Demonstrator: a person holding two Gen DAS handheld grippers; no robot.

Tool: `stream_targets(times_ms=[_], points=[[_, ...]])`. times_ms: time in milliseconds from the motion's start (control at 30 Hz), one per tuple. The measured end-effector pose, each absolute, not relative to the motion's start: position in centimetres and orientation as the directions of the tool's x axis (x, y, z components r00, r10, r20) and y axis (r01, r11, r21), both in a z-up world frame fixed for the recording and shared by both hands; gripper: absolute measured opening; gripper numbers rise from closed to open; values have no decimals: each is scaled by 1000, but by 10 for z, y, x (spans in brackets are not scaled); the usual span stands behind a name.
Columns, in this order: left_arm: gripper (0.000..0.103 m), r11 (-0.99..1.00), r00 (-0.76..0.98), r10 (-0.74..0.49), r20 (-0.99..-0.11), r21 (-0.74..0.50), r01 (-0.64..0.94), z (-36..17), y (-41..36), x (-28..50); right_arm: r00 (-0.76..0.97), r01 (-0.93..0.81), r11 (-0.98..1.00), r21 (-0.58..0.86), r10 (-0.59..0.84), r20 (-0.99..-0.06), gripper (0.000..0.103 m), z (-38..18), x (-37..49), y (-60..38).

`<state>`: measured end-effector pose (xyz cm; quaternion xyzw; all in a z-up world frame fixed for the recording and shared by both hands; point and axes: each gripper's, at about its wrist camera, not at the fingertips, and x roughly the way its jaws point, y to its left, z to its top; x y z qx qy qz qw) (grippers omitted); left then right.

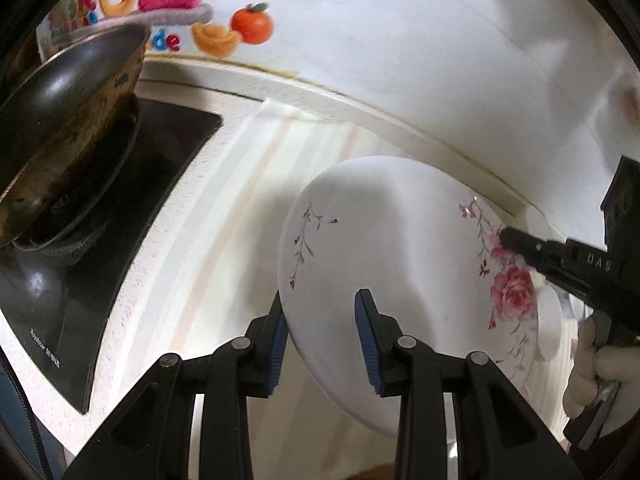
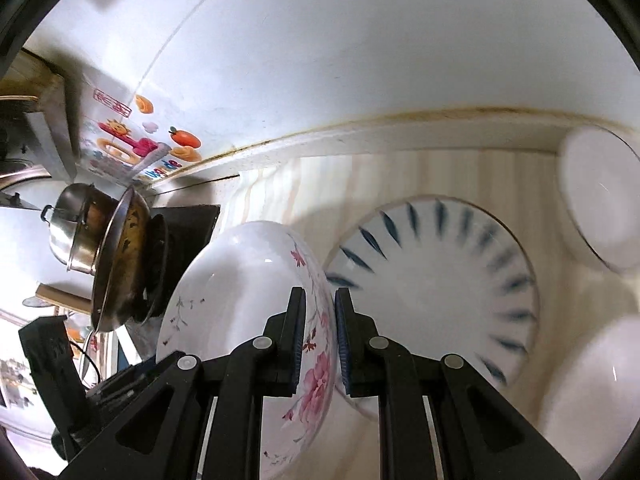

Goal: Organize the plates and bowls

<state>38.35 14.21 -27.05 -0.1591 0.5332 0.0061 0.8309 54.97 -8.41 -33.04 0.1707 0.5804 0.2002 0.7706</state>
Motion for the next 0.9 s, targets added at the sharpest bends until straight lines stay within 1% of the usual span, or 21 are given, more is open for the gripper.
stream_targets(times_ms=[200, 433, 667, 900], points=[[30, 958, 434, -194, -880, -264, -108, -250, 103, 360, 290, -50, 857, 513, 504, -814, 17, -309, 498, -139], [30, 961, 403, -244, -882, -275, -19, -245, 54, 334, 334, 24, 850, 526, 489, -806, 17, -296, 437, -201], [30, 955, 330, -289, -899, -294, 37, -265, 13, 305, 325, 98, 849, 519, 466, -823, 17, -307, 371, -255], [30, 958, 282, -287, -916, -279, 68, -286, -11, 281, 287, 141, 859, 492, 441, -851, 17, -331, 327, -283]])
